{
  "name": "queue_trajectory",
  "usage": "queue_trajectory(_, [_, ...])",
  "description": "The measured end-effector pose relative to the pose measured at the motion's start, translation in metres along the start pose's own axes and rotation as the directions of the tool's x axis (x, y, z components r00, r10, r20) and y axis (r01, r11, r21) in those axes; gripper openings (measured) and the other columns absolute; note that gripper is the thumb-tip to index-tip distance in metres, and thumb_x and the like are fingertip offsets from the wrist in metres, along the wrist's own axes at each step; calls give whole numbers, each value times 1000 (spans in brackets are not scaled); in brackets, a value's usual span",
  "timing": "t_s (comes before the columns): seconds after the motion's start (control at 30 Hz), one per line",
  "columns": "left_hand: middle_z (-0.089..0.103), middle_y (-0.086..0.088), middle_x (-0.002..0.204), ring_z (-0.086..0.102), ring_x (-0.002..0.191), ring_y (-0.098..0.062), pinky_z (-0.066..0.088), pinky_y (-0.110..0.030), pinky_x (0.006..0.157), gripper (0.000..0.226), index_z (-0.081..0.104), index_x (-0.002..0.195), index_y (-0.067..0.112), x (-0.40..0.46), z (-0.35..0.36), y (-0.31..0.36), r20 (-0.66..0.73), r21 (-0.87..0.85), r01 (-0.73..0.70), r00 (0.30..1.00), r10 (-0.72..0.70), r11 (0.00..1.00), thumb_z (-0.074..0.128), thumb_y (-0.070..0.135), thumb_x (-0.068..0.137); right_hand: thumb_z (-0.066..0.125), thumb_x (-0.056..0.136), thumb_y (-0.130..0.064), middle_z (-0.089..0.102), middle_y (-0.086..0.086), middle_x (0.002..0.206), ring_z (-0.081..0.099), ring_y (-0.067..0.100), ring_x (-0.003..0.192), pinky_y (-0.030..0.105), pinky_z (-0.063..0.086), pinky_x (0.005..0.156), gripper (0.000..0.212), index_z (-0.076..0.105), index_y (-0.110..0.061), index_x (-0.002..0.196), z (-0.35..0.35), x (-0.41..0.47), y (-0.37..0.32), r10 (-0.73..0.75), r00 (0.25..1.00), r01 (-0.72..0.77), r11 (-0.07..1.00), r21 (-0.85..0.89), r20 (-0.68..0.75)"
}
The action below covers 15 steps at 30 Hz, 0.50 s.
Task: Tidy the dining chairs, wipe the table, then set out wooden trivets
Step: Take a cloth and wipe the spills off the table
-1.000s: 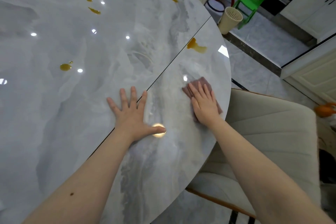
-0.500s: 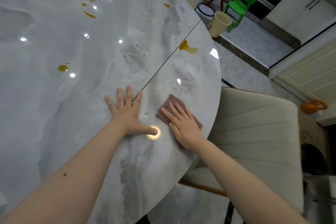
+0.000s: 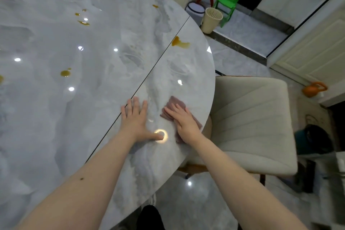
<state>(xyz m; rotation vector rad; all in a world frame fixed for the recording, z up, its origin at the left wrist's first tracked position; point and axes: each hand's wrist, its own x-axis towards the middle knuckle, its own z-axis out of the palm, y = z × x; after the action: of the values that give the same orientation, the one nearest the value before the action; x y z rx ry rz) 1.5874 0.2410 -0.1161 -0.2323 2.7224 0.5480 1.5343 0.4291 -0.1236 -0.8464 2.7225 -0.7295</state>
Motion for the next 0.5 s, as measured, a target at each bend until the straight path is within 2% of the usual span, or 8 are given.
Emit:
queue_trajectory(0.07, [-26, -16, 154, -26, 141, -32, -13, -49, 114, 141, -15, 150, 16, -1, -3, 4, 19, 8, 28, 999, -28, 1000, 65, 80, 53, 46, 86, 7, 48, 19, 140, 40, 32, 135, 38, 34, 110, 46, 57, -4, 129, -2, -26, -5, -128, 991, 129, 991, 34, -31])
queue_trajectory(0.1, [-25, -16, 154, -24, 142, -33, -12, -49, 114, 141, -15, 150, 15, -2, -5, 9, 35, 22, 46, 998, -47, 999, 65, 79, 54, 48, 80, 12, 51, 21, 137, 43, 33, 132, 36, 40, 105, 48, 59, 0, 125, -5, -37, -3, -158, 987, 159, 987, 31, -37])
queue_trajectory(0.2, [-16, -18, 156, -16, 144, -33, -7, -47, 115, 131, -10, 150, 11, -5, -10, 26, 79, 110, 95, 991, -104, 989, 68, 71, 63, 38, 88, 17, 41, 10, 148, 27, 20, 141, 28, 17, 117, 53, 55, -7, 132, -19, -61, 8, -73, 995, 69, 995, 65, 63])
queue_trajectory(0.23, [-11, -18, 157, -12, 145, -33, -5, -47, 116, 123, -3, 150, 10, -5, -10, 33, 76, 133, 94, 992, -105, 987, 70, 65, 67, 36, 89, 18, 42, 10, 147, 28, 16, 139, 25, 15, 117, 52, 56, -6, 130, -27, -62, 11, -24, 998, 17, 993, 113, 60])
queue_trajectory(0.3, [7, -18, 156, 0, 145, -33, 1, -44, 117, 97, 16, 148, 10, -5, -11, 49, 48, 158, 62, 996, -70, 986, 70, 47, 76, 35, 91, 17, 48, 10, 142, 36, 9, 130, 19, 21, 115, 47, 59, -2, 127, -42, -54, 13, 125, 992, -125, 959, 254, 15])
queue_trajectory(0.37, [31, -19, 147, 24, 140, -32, 18, -38, 114, 65, 36, 138, 7, -2, -12, 70, -10, 64, 35, 999, -34, 997, 63, 30, 85, 36, 94, 12, 54, 9, 136, 43, 8, 125, 11, 32, 106, 42, 57, -2, 129, -65, -42, 9, 331, 943, -274, 841, 466, -42])
queue_trajectory(0.43, [45, -20, 138, 41, 130, -31, 31, -34, 106, 46, 45, 132, 2, 4, -16, 99, -73, -155, 22, 997, -33, 988, 55, 19, 91, 38, 97, 5, 56, 6, 130, 52, 15, 119, 10, 46, 86, 39, 51, -4, 132, -85, -29, 14, 482, 876, -342, 650, 678, -20])
queue_trajectory(0.5, [48, -19, 138, 45, 128, -30, 33, -32, 104, 40, 47, 133, 0, 13, -23, 121, -98, -333, 32, 993, -68, 943, 48, 14, 95, 41, 99, -2, 56, 5, 116, 62, 12, 90, 15, 51, 60, 34, 46, -8, 132, -100, -18, 15, 575, 811, -368, 365, 855, 104])
